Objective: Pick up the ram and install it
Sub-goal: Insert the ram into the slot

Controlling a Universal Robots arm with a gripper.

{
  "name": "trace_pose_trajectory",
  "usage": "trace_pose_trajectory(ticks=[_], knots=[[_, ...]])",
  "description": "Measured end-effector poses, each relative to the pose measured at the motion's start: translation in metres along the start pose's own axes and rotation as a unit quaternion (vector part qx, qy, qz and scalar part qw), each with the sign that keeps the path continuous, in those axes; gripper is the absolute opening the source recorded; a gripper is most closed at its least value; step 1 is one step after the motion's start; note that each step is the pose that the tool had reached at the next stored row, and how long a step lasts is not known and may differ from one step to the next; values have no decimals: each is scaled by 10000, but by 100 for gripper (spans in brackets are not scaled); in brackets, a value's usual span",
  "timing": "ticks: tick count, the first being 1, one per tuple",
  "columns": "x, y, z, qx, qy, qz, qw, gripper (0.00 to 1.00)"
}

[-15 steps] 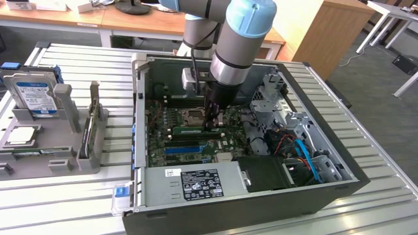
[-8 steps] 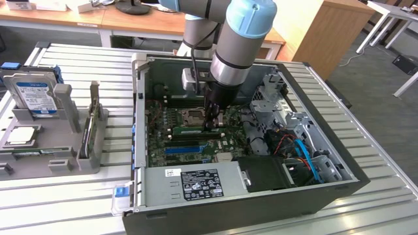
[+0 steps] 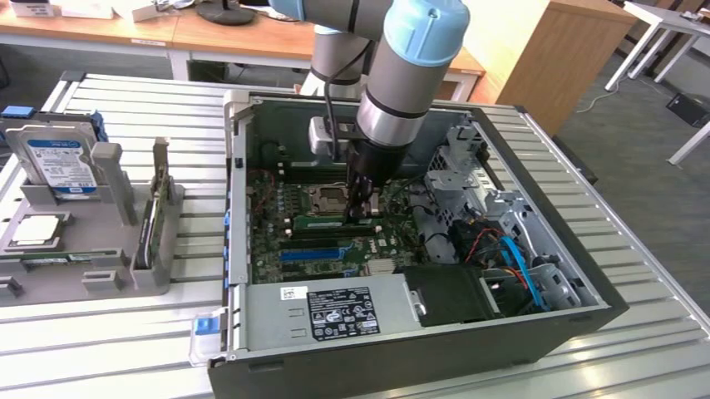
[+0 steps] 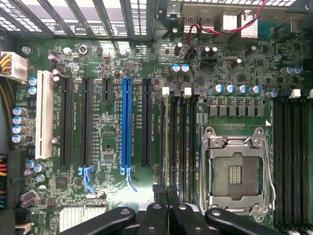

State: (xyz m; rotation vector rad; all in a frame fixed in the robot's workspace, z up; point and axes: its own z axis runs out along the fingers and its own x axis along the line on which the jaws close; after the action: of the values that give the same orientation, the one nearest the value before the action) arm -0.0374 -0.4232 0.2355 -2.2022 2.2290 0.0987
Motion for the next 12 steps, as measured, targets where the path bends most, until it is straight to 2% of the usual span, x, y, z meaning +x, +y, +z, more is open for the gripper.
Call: trace_pose_trajectory(ticks=[12], knots=[[0,-1,13,0,-1,0,10000,12]])
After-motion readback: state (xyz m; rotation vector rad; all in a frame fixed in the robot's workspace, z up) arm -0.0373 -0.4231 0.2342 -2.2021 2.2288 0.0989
